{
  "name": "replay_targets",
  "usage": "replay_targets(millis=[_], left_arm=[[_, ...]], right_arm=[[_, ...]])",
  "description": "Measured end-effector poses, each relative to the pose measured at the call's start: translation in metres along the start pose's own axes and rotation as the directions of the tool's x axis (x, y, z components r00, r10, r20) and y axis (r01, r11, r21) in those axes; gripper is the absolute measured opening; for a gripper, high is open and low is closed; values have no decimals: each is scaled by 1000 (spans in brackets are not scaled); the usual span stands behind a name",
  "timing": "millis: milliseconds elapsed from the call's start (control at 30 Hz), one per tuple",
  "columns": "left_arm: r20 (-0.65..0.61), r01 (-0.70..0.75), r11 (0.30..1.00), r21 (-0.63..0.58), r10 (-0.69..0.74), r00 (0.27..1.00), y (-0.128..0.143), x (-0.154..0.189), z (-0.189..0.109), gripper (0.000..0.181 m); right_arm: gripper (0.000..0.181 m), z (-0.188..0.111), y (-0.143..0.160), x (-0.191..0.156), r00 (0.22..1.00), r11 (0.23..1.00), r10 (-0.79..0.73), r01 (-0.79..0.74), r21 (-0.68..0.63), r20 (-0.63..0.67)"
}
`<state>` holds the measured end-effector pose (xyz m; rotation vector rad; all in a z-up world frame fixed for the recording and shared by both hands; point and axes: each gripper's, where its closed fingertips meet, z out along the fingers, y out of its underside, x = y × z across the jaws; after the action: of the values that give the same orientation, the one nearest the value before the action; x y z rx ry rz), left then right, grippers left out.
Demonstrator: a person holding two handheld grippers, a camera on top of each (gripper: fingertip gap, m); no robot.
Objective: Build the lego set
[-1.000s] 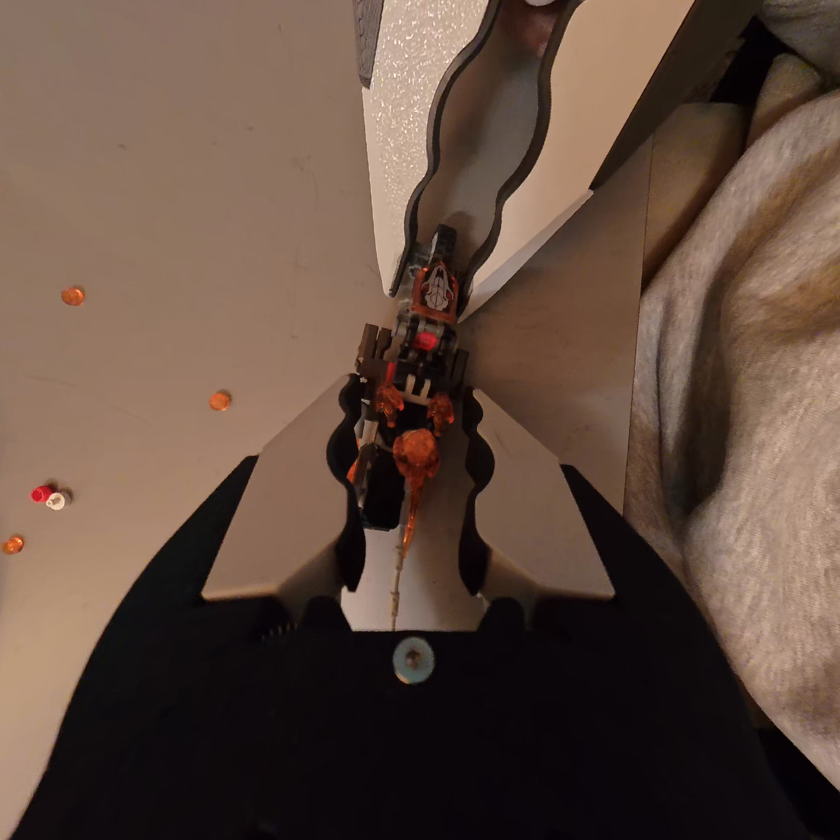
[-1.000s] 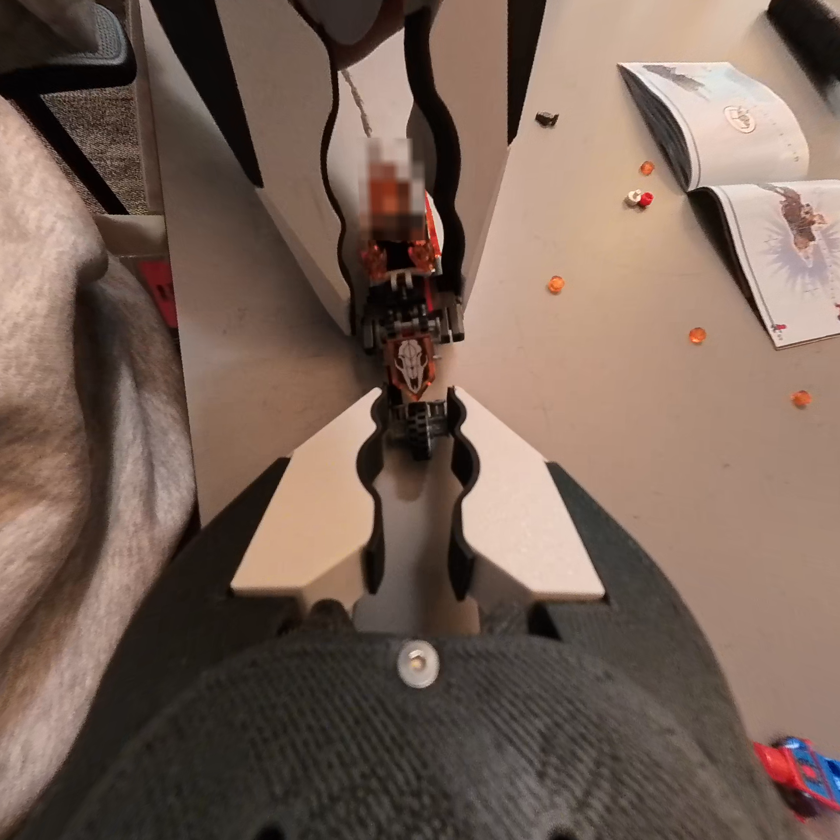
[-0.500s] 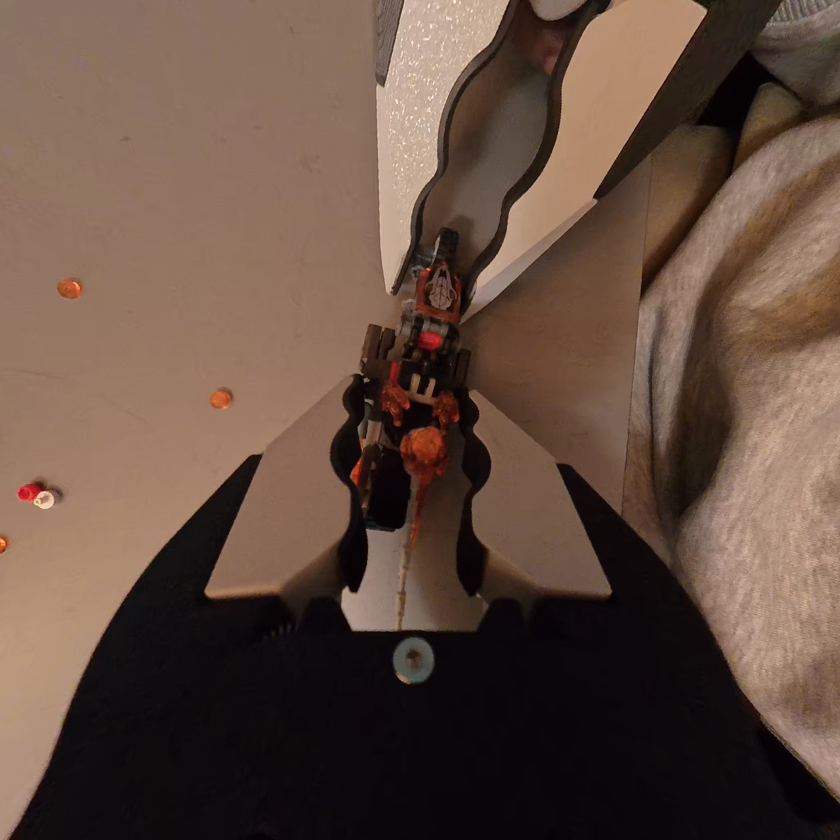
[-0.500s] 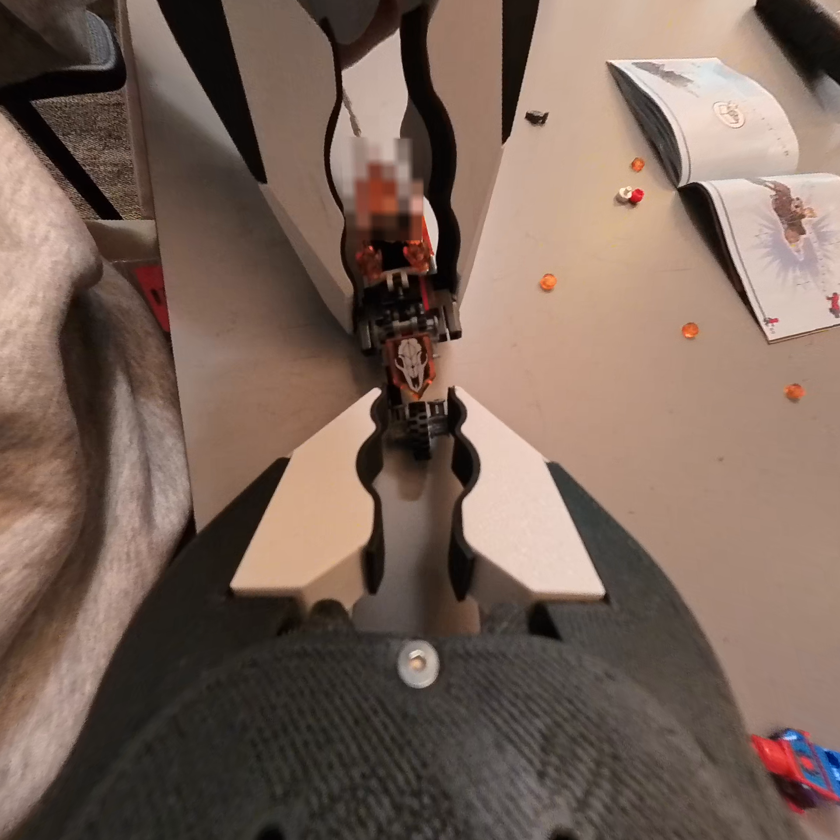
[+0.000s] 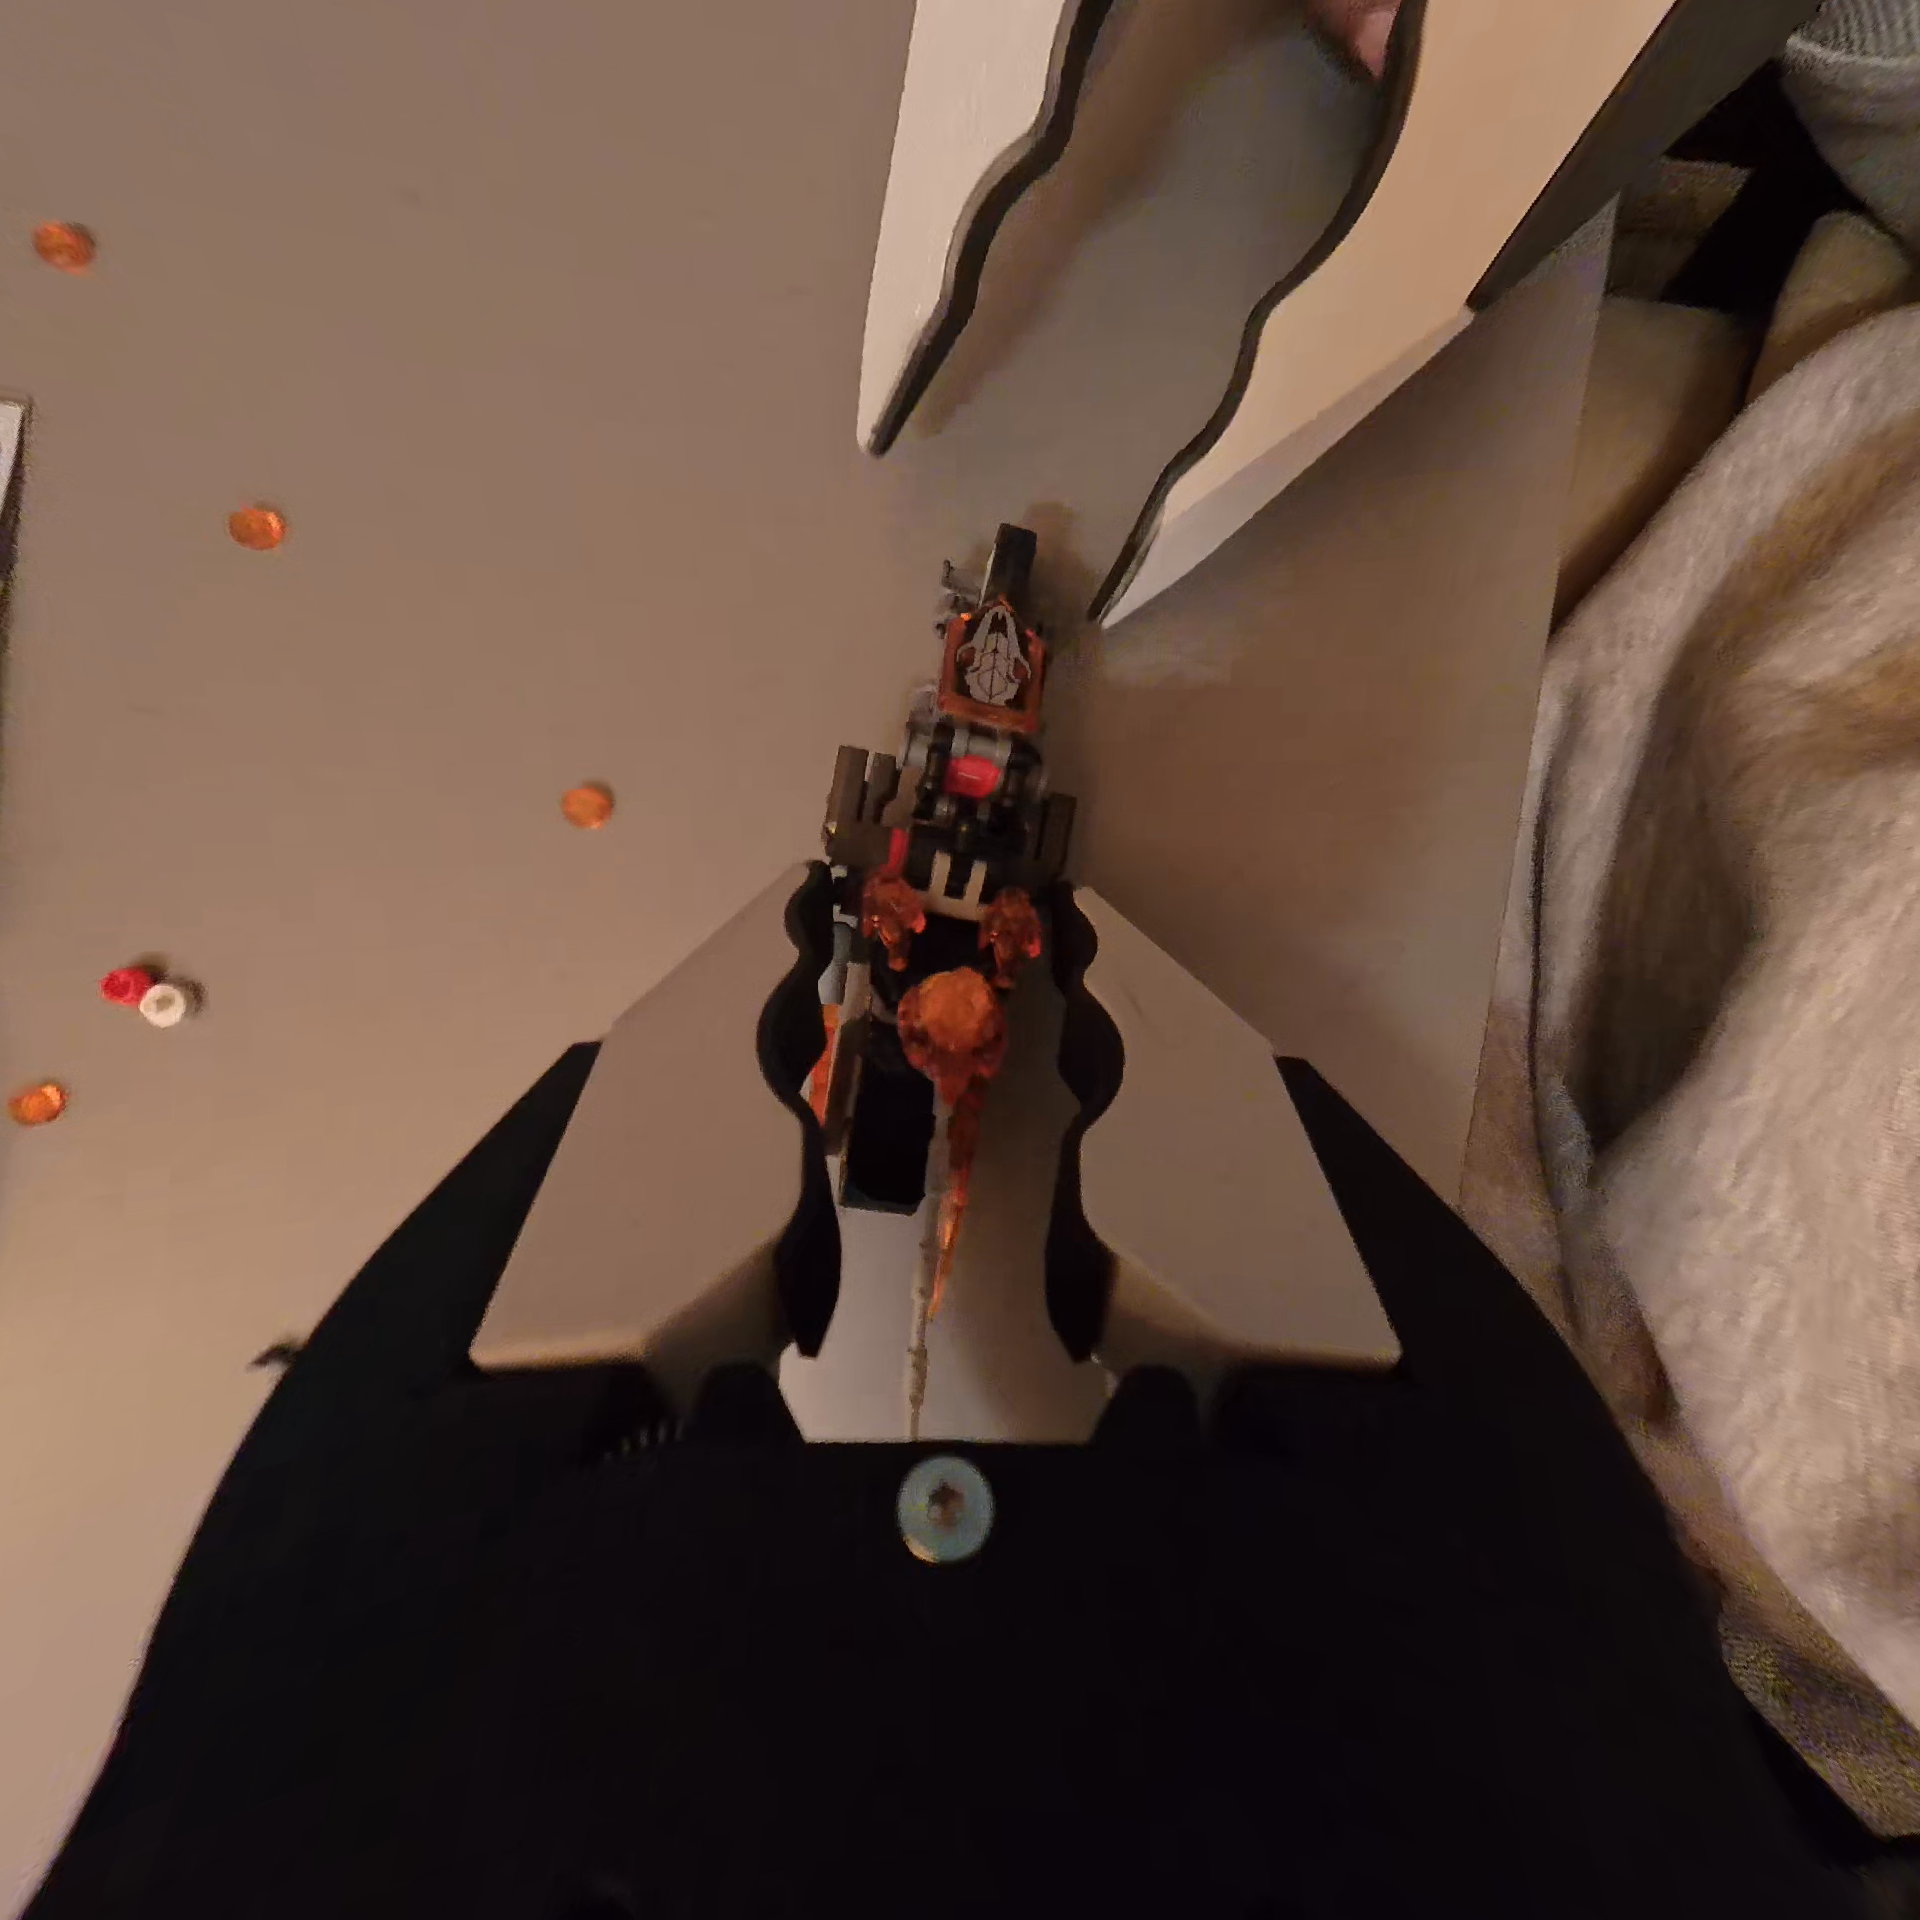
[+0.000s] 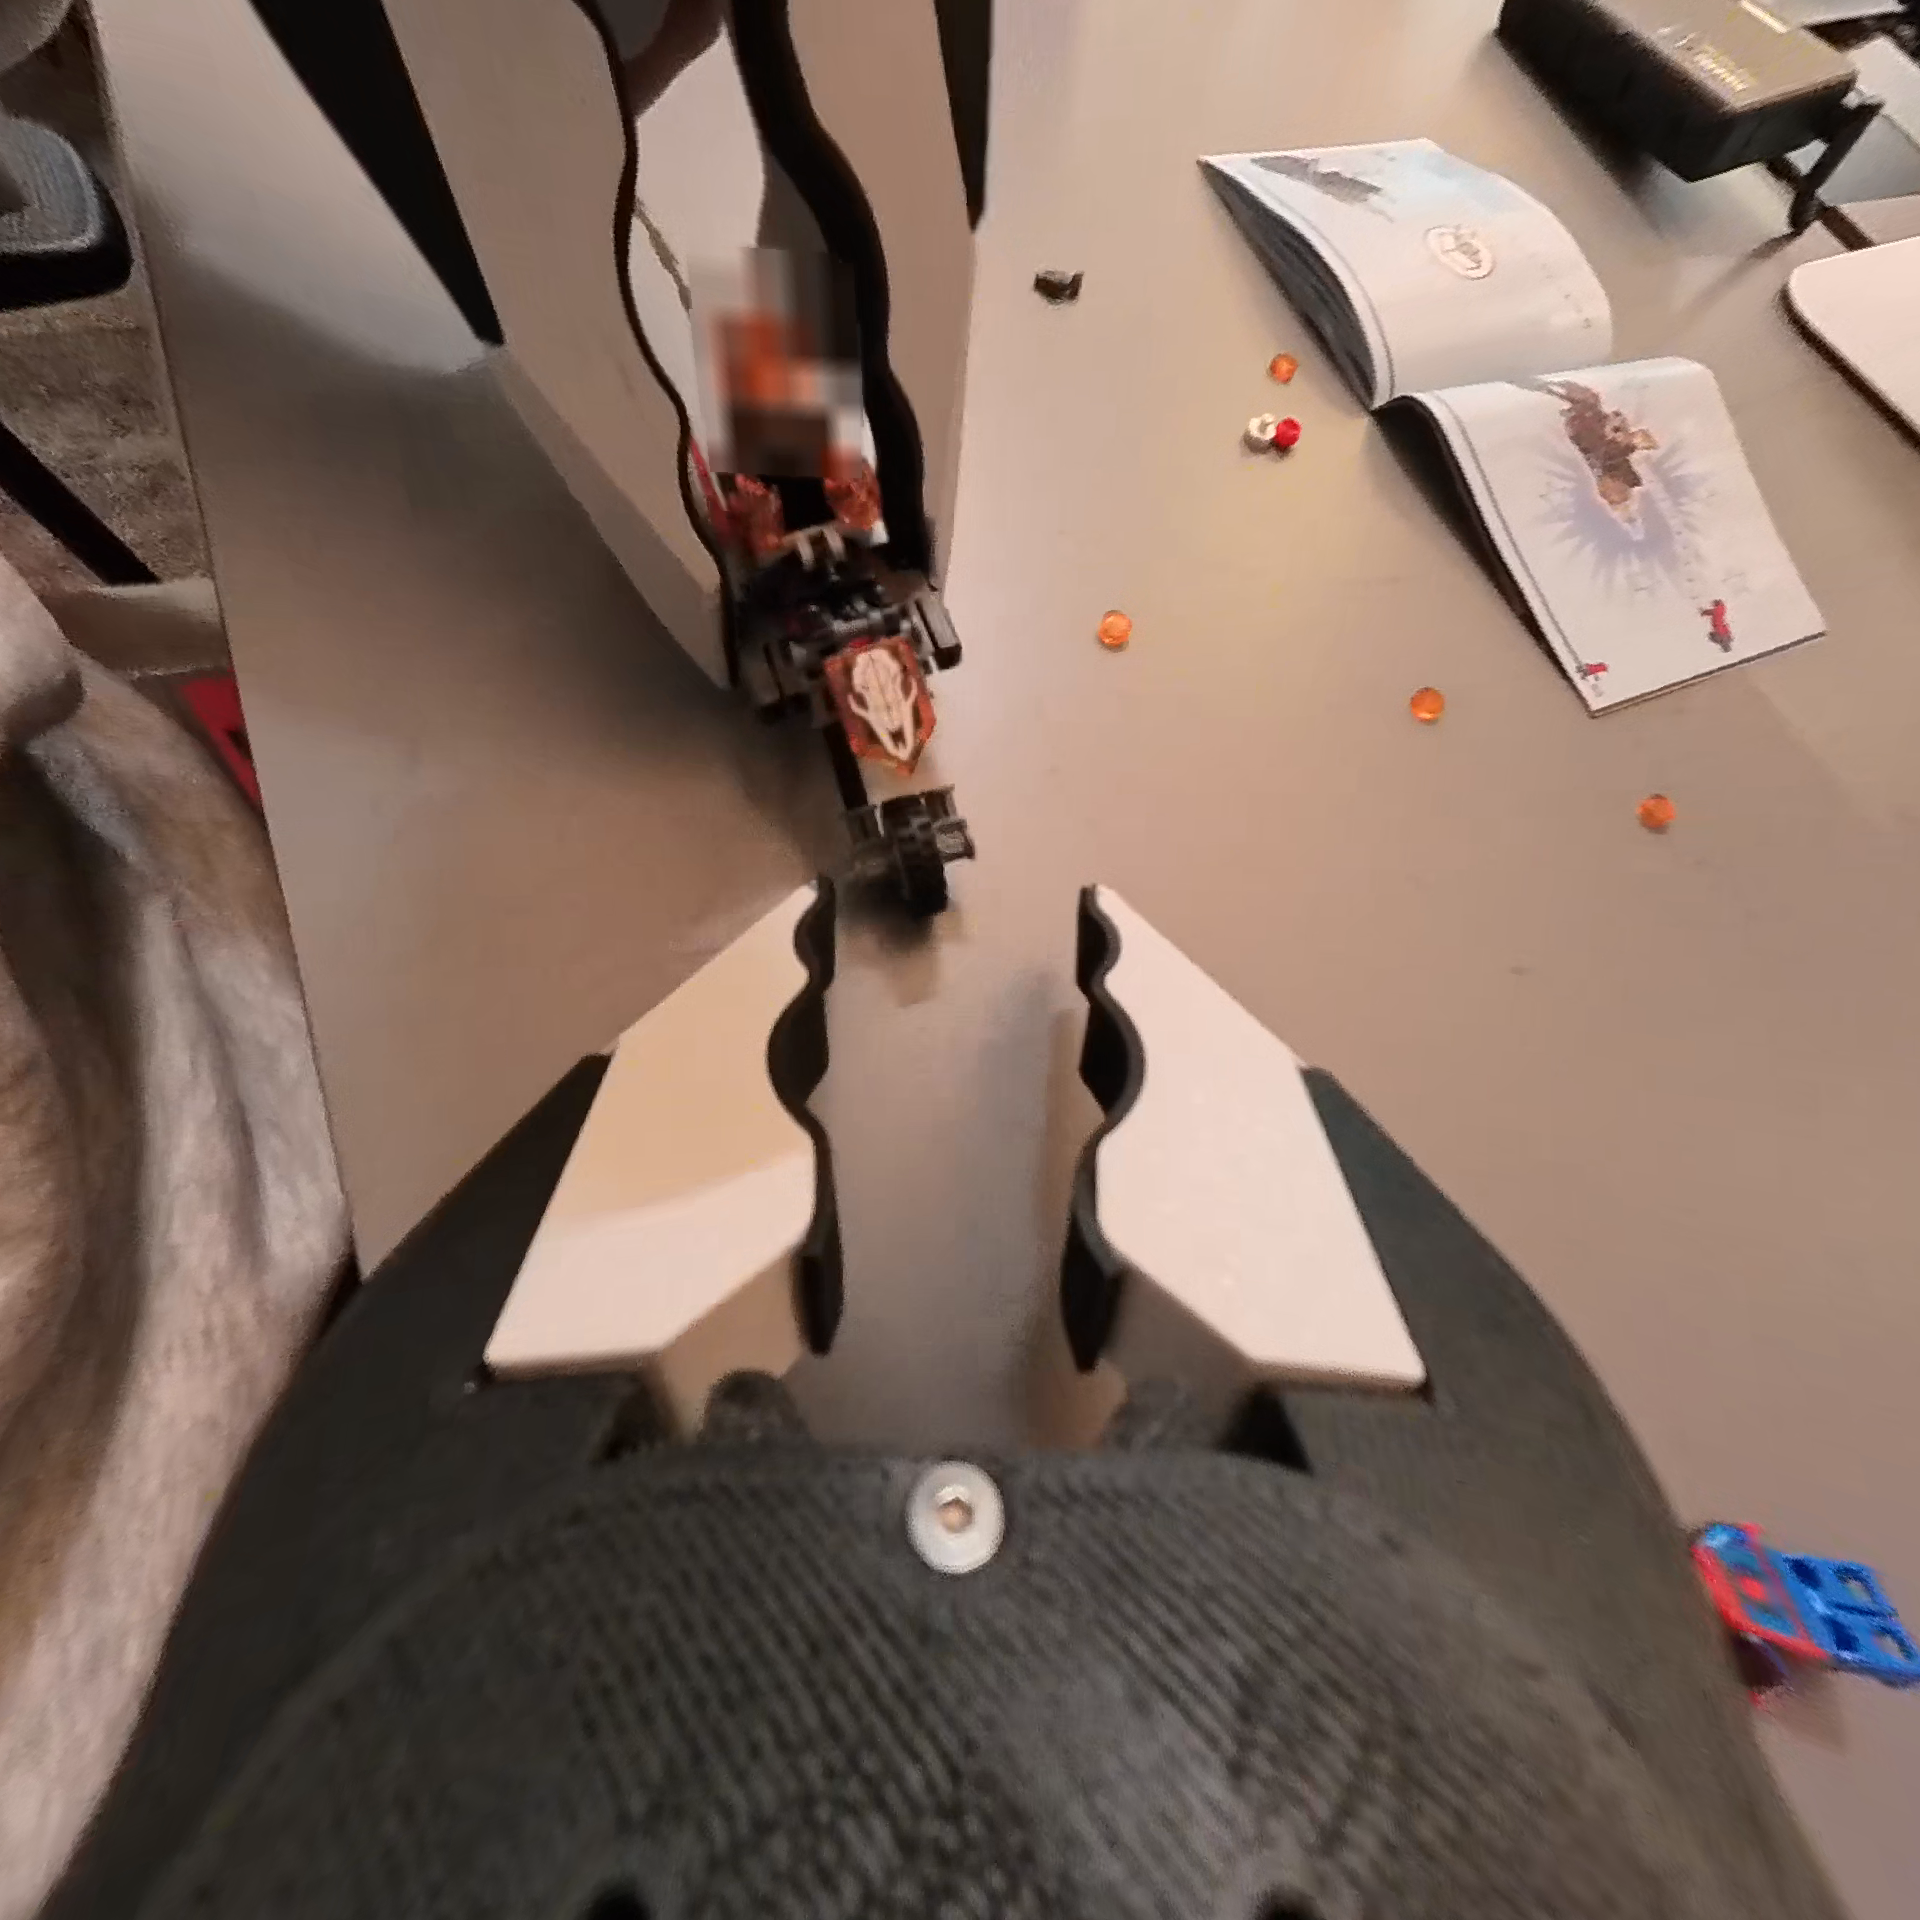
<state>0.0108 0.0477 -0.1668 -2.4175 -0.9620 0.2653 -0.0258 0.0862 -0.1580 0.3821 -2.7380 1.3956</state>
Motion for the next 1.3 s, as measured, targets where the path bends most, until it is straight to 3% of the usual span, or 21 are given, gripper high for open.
replay_targets(millis=[333, 500, 1300], left_arm=[[36, 77, 996, 35, -78, 996, 12, -19, -15, 41], [45, 85, 996, 20, -86, 995, 15, -20, -10, 53], [39, 140, 988, 68, -143, 989, 29, -20, -21, 52]], right_arm=[[48, -2, -2, 9, 999, 999, 24, -24, 23, -36], [48, -3, -3, 10, 999, 999, 30, -29, 30, -37], [46, 1, 1, 14, 997, 998, 66, -66, -1, -35]])
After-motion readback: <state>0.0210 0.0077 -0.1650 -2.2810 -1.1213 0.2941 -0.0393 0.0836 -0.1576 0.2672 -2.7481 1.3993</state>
